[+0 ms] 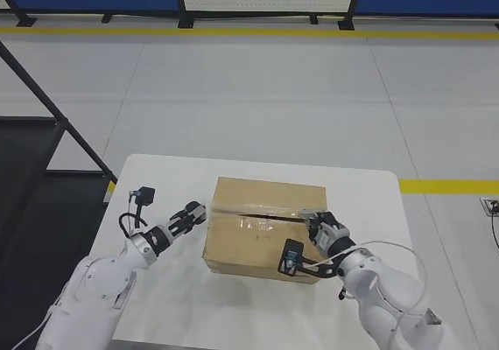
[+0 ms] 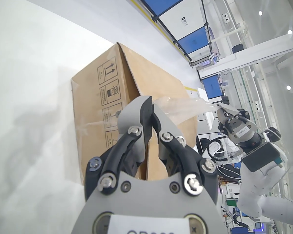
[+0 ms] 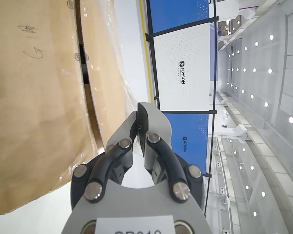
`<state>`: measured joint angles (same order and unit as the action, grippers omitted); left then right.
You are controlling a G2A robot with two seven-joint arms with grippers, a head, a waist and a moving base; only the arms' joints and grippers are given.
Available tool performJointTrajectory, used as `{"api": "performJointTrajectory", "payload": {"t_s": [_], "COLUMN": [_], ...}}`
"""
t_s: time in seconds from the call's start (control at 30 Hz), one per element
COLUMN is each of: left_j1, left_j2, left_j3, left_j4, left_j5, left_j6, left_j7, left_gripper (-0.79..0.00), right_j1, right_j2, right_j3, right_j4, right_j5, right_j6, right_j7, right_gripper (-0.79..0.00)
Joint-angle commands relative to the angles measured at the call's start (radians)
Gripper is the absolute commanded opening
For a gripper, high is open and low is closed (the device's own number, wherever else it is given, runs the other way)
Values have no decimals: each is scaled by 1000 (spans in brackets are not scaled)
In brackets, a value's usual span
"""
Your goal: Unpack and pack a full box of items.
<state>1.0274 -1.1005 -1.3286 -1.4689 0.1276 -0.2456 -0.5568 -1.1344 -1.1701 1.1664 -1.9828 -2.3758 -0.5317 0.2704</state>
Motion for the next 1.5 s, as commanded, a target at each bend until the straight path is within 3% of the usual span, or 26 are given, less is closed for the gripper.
{"api": "performJointTrajectory", "payload": {"t_s": [0.0,0.27,0.37,0.5,0.6,0.87,1.33,1.47], "left_j1": [-8,-33,-37,-41,-43,-36,-11,16], "left_j2": [-2,-6,-7,-7,-7,-5,3,6], "left_j3": [7,27,29,30,27,8,-44,-63], "left_j4": [13,44,52,60,62,61,68,2], "left_j5": [-1,-1,-1,-2,-4,-14,-21,-46], "left_j6": [2,7,8,8,7,8,17,-6], "left_j7": [1,-11,-16,-19,-18,-10,1,7], "left_gripper": [-785,-779,-533,-413,-388,-179,-175,-194], "right_j1": [4,30,30,29,24,24,41,37], "right_j2": [-2,-12,-14,-16,-17,-21,-30,-33], "right_j3": [-9,-32,-36,-33,-31,-34,-38,-39], "right_j4": [14,58,65,66,64,67,70,65], "right_j5": [-2,1,0,1,-2,-6,-5,-3], "right_j6": [-3,-22,-27,-31,-35,-46,-80,-55], "right_j7": [11,42,47,52,55,67,90,97], "right_gripper": [-785,-785,-785,-785,-785,-785,-785,-785]}}
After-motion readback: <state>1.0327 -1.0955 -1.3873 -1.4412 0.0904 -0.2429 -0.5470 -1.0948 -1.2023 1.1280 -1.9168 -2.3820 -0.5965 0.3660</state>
